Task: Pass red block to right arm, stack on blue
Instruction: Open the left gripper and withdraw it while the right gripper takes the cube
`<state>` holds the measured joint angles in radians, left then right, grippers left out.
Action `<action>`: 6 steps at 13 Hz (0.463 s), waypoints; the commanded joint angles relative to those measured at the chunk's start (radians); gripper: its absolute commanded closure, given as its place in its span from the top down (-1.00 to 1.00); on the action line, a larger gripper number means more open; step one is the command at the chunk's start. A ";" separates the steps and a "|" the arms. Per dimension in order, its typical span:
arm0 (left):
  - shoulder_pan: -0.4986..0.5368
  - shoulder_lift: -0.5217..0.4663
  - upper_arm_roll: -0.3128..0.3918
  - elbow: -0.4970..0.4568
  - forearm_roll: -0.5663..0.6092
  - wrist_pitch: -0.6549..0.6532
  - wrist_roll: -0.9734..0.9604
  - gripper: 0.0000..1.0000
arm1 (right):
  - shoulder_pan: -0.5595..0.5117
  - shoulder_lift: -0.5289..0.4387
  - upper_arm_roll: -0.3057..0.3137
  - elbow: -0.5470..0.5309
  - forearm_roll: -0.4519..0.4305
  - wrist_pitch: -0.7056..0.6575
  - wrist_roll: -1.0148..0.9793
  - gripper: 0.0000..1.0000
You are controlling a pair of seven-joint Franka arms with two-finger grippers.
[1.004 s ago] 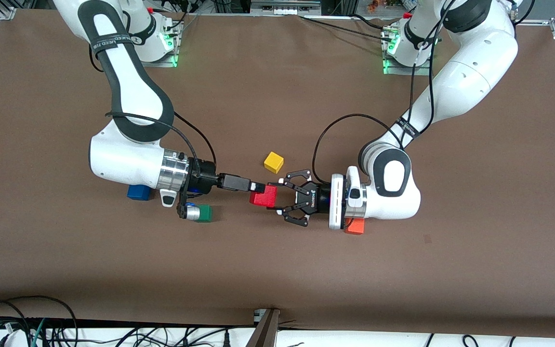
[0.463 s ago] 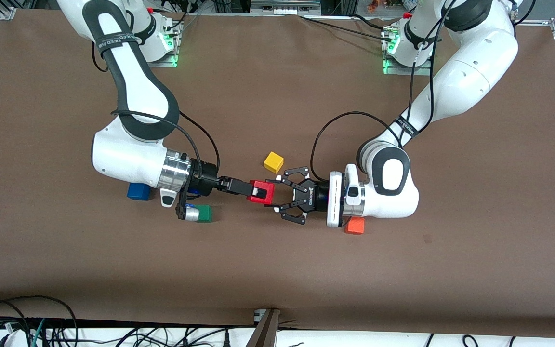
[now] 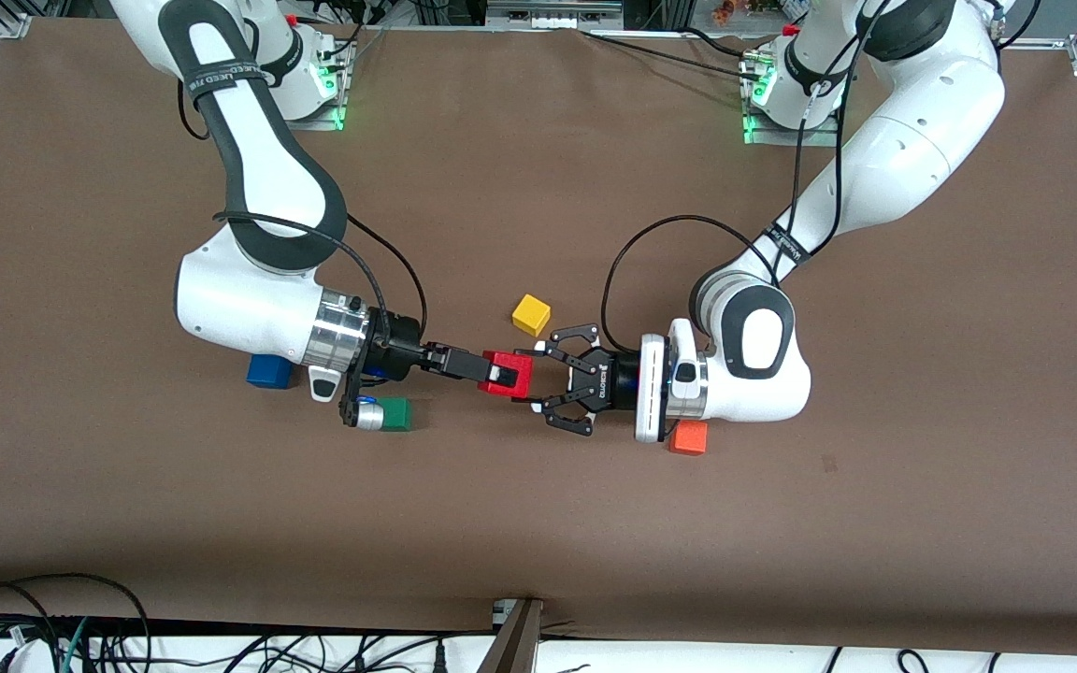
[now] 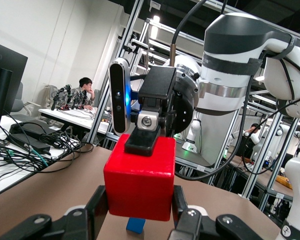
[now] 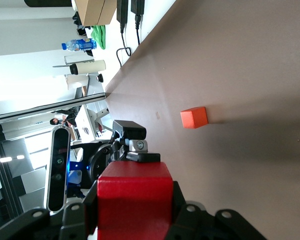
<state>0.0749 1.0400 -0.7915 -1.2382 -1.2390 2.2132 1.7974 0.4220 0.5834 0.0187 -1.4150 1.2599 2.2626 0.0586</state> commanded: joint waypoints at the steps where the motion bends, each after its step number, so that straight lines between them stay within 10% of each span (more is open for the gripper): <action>1: 0.032 -0.020 -0.012 -0.015 -0.053 -0.006 -0.010 1.00 | 0.009 -0.007 -0.005 -0.012 0.004 0.000 -0.019 -1.00; 6: 0.169 -0.020 0.000 -0.024 0.102 -0.220 -0.051 1.00 | -0.009 -0.013 -0.013 -0.010 -0.113 -0.021 -0.022 -1.00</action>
<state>0.1681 1.0395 -0.7907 -1.2354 -1.2203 2.0903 1.7849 0.4224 0.5848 0.0121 -1.4188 1.2065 2.2607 0.0492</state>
